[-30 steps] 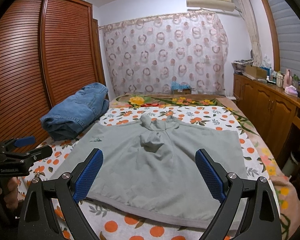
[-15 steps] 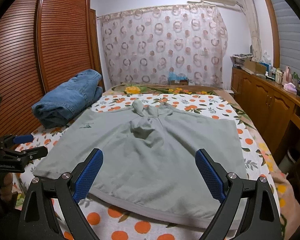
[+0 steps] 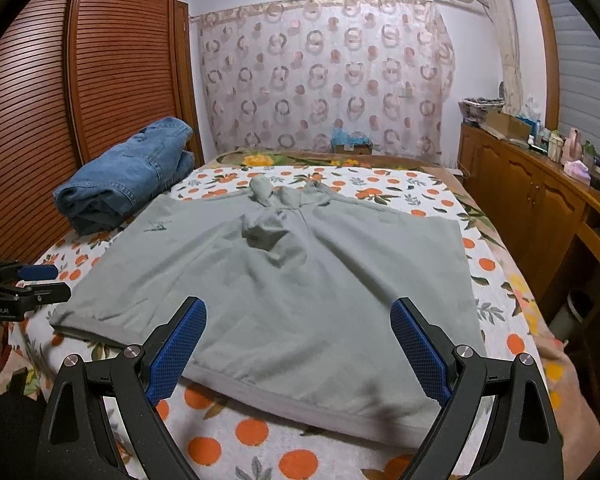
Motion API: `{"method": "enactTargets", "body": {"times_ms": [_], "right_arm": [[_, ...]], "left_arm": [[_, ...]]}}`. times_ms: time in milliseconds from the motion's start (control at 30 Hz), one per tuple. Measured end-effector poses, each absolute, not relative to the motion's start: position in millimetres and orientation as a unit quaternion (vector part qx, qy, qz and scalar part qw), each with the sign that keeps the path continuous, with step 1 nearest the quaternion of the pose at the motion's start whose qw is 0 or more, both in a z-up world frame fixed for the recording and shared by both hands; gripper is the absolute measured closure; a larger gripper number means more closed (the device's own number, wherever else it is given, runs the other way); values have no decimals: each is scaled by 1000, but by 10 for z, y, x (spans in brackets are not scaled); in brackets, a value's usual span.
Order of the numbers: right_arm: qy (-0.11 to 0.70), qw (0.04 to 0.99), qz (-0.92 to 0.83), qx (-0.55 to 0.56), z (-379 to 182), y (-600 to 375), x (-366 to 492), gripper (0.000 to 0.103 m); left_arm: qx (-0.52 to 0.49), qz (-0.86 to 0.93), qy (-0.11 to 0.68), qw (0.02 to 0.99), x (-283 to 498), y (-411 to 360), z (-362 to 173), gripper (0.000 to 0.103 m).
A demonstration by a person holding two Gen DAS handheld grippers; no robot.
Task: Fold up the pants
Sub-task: 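Lower the left tool onto the shorts' grey hem and close it, then lift the hem with the left tool and fold it over, then release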
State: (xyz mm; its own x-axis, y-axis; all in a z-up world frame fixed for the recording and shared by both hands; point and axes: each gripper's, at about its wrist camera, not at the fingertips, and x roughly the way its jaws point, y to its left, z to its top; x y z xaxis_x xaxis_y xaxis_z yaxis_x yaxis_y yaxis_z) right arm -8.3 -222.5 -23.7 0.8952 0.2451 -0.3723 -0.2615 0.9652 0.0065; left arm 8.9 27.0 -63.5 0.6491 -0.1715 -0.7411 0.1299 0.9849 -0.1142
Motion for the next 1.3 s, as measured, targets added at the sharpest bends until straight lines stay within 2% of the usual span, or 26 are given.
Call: {"method": "enactTargets", "body": {"times_ms": [233, 433, 500, 533, 600, 667, 1033, 1200, 1300], "right_arm": [[201, 971, 129, -20, -259, -2314, -162, 9], [210, 971, 113, -4, -243, -2475, -232, 9], [212, 971, 110, -2, -233, -2489, -268, 9], [212, 971, 111, -1, -233, -2498, -288, 9], [214, 970, 112, 0, -232, -2505, -284, 9], [215, 970, 114, 0, -236, -2508, -312, 9], [210, 970, 124, -4, -200, -2605, -327, 9], [213, 969, 128, -1, -190, -2615, -283, 25], [216, 968, 129, 2, -199, -2649, -304, 31]], "left_arm": [[-33, -101, 428, 898, 72, 266, -730, 56], [-22, -104, 429, 897, 75, 220, -734, 62], [-19, -105, 428, 898, 81, 215, -738, 67], [-20, -105, 427, 898, 86, 214, -740, 71], [-25, -115, 427, 896, 91, 219, -747, 88], [-33, -126, 428, 894, 120, 216, -753, 97], [-39, -170, 394, 903, 280, 4, -394, 99], [-28, -214, 378, 900, 373, -285, -182, 99], [-12, -230, 367, 901, 437, -476, -67, 99]]}}
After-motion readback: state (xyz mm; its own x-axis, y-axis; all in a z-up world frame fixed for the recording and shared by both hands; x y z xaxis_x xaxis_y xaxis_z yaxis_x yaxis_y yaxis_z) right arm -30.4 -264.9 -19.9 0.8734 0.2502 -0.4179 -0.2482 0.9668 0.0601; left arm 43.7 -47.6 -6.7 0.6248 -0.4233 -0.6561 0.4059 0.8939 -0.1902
